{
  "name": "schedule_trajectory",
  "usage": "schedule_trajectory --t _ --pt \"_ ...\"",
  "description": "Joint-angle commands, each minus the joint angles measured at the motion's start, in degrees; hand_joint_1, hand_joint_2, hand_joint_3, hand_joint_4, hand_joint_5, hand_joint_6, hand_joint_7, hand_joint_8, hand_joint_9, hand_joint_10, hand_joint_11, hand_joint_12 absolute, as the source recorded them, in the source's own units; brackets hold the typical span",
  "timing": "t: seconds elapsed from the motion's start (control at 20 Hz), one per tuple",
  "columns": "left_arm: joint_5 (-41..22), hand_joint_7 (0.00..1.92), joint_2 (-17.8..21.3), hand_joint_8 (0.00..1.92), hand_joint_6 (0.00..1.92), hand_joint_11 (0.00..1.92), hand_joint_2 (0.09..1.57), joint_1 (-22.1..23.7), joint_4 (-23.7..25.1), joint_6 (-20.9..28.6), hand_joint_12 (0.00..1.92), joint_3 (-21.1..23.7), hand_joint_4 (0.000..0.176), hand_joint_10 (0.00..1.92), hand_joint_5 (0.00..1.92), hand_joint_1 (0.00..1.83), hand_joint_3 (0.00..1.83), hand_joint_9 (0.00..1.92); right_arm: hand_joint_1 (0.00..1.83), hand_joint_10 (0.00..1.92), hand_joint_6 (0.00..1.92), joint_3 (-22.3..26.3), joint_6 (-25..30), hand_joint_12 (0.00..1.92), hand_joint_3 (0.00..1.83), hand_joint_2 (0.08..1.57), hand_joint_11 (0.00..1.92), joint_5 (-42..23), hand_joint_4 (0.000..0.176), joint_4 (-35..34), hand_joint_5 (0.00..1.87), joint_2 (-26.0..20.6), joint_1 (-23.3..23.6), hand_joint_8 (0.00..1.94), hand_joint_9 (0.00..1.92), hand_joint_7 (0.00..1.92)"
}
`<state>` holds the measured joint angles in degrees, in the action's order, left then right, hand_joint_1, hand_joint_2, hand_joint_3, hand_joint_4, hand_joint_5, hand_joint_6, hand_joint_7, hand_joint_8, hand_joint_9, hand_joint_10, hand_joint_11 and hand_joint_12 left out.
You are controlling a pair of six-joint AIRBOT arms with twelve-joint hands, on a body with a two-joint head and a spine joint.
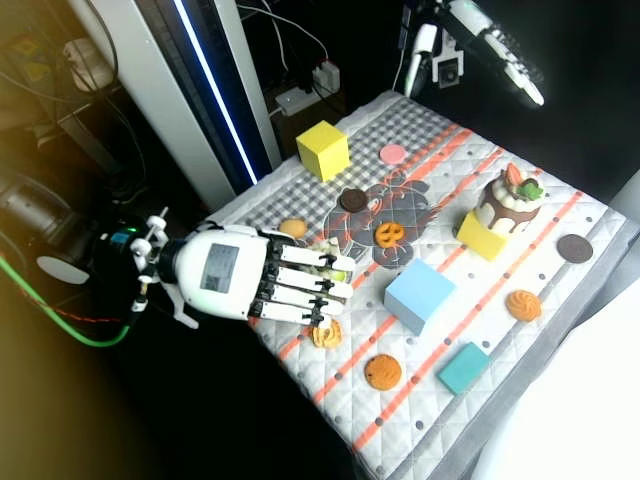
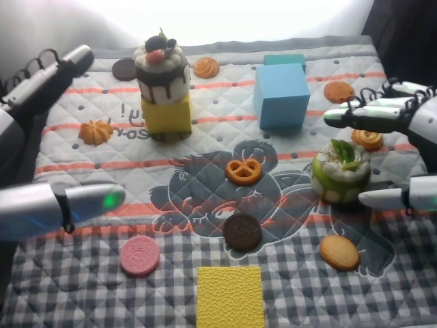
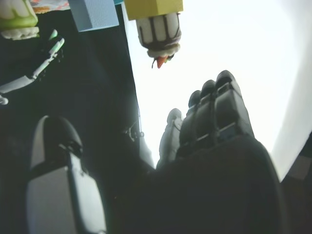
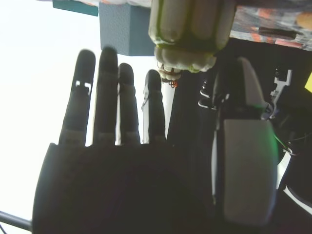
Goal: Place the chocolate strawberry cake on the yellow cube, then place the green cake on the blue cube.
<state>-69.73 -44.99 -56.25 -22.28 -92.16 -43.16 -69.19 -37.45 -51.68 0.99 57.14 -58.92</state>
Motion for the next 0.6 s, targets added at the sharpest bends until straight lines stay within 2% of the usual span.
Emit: schedule_trajectory --t 0.0,0.05,0.1,0.2,0.25,0.3,0.35,0.4,0.45,0.5,0.55 --pt "-8.1 0.00 0.4 0.00 0.00 0.00 0.88 0.0 0.6 0.5 0.00 0.1 0.176 0.00 0.00 0.69 0.00 0.00 0.83 0.01 0.00 -0.4 0.3 1.04 0.00 1.00 0.06 -4.5 0.130 0.2 0.34 0.4 1.2 0.01 0.45 0.43" --pt "-8.3 0.00 0.4 0.00 0.00 0.00 0.88 -0.3 0.6 0.9 0.00 0.2 0.176 0.00 0.00 0.67 0.00 0.00 0.84 0.01 0.00 -0.7 0.3 1.04 0.00 0.98 0.10 -3.7 0.149 0.8 0.35 0.7 1.8 0.00 0.49 0.46" --pt "-8.5 0.00 0.4 0.00 0.00 0.00 0.88 -0.9 0.6 2.1 0.00 0.2 0.176 0.00 0.00 0.68 0.00 0.00 0.85 0.01 0.00 -1.0 0.3 1.03 0.00 0.97 0.10 -2.5 0.151 1.9 0.36 1.2 2.7 0.00 0.49 0.46" --pt "-8.5 0.00 0.4 0.00 0.00 0.00 0.88 -1.5 0.2 3.4 0.00 0.0 0.176 0.00 0.00 0.69 0.00 0.00 0.94 0.01 0.00 -1.2 0.3 1.02 0.00 0.96 0.12 -1.8 0.140 2.7 0.39 1.8 3.5 0.00 0.52 0.51" --pt "-8.5 0.00 0.2 0.00 0.00 0.00 0.89 -1.8 -0.1 3.8 0.00 -0.1 0.176 0.00 0.00 0.68 0.01 0.00 0.94 0.02 0.00 -1.3 0.3 1.05 0.00 0.97 0.15 -1.8 0.127 2.8 0.43 1.9 3.6 0.01 0.57 0.55" --pt "-8.5 0.00 0.2 0.00 0.00 0.00 0.89 -1.9 -0.3 3.9 0.00 -0.1 0.176 0.00 0.00 0.67 0.00 0.00 0.96 0.02 0.00 -1.3 0.3 1.07 0.00 0.97 0.18 -1.8 0.106 2.9 0.46 1.9 3.6 0.01 0.62 0.60" --pt "-8.5 0.00 0.1 0.00 0.00 0.00 0.90 -2.1 -0.5 4.1 0.00 -0.1 0.176 0.00 0.00 0.65 0.01 0.00 1.05 0.07 0.01 -1.3 0.3 1.15 0.00 0.98 0.30 -1.6 0.060 3.0 0.57 1.9 3.6 0.02 0.77 0.73" --pt "-8.5 0.00 0.1 0.00 0.00 0.00 0.90 -2.2 -0.6 4.3 0.00 -0.1 0.176 0.00 0.00 0.67 0.01 0.00 1.08 0.14 0.01 -1.3 0.3 1.31 0.00 1.01 0.35 -1.6 0.045 3.1 0.65 1.9 3.6 0.05 0.87 0.83" --pt "-8.5 0.00 0.1 0.00 0.00 0.00 0.90 -2.4 -0.7 4.5 0.00 -0.1 0.176 0.00 0.00 0.66 0.01 0.00 1.29 0.45 0.01 -1.4 0.3 1.58 0.00 1.12 0.43 -1.6 0.000 3.1 0.84 1.9 3.6 0.89 0.96 0.91" --pt "-8.5 0.00 0.0 0.00 0.00 0.00 0.90 -2.6 -0.9 4.6 0.00 -0.1 0.176 0.00 0.00 0.66 0.00 0.00 1.25 0.80 0.86 -1.3 0.3 1.53 0.00 1.14 0.60 -1.6 0.000 3.2 0.88 1.9 3.8 1.08 0.95 0.91" --pt "-8.6 0.00 0.0 0.00 0.00 0.00 0.90 -2.8 -1.2 4.7 0.00 -0.1 0.176 0.00 0.00 0.66 0.00 0.00 1.25 1.14 0.86 -1.3 0.3 1.60 0.00 1.16 0.69 -1.6 0.000 3.3 0.89 1.8 4.1 1.28 0.89 0.92"
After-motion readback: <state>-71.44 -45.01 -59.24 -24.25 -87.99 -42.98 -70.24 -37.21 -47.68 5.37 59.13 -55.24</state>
